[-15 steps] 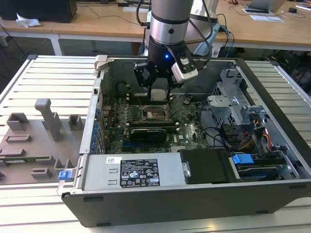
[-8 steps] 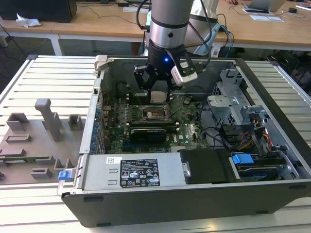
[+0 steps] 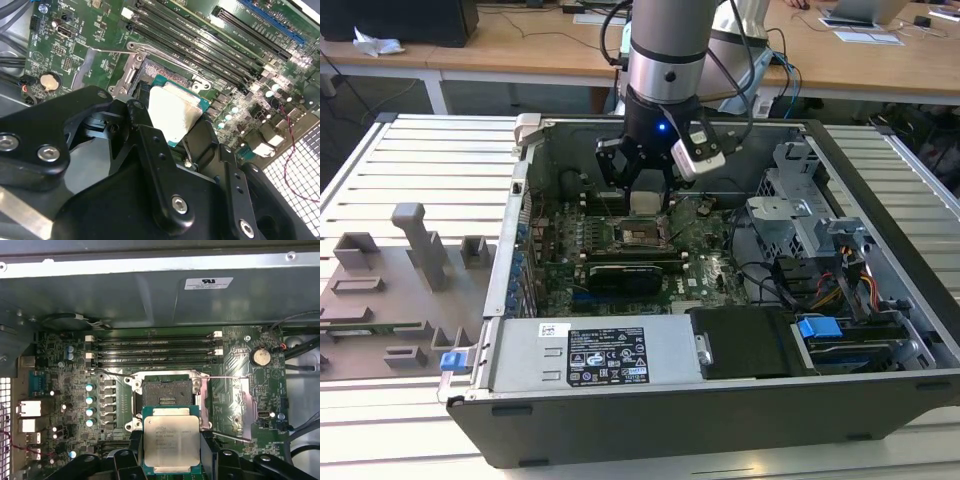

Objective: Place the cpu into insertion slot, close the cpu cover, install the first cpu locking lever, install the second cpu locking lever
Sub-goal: 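Place the cpu into insertion slot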

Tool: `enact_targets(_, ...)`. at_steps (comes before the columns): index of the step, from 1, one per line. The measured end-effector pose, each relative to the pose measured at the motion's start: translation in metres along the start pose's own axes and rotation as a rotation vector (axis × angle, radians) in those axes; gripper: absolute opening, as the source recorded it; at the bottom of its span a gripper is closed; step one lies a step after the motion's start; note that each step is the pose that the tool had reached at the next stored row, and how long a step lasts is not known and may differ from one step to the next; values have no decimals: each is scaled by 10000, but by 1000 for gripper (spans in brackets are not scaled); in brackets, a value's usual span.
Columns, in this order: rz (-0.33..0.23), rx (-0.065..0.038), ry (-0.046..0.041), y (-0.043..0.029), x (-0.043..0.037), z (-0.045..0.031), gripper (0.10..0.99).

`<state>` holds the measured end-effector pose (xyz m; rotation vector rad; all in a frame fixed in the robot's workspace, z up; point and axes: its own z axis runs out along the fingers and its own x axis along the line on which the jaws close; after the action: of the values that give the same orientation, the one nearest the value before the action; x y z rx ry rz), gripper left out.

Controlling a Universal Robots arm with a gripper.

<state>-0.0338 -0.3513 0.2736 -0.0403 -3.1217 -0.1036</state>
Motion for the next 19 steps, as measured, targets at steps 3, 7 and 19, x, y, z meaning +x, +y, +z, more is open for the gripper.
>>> enact_targets(3,0,17,-1,-2,-1,28,545)
enact_targets(7,1,30,-1,-4,-1,56,545)
enact_targets(19,1,61,-2,-11,-3,158,545)
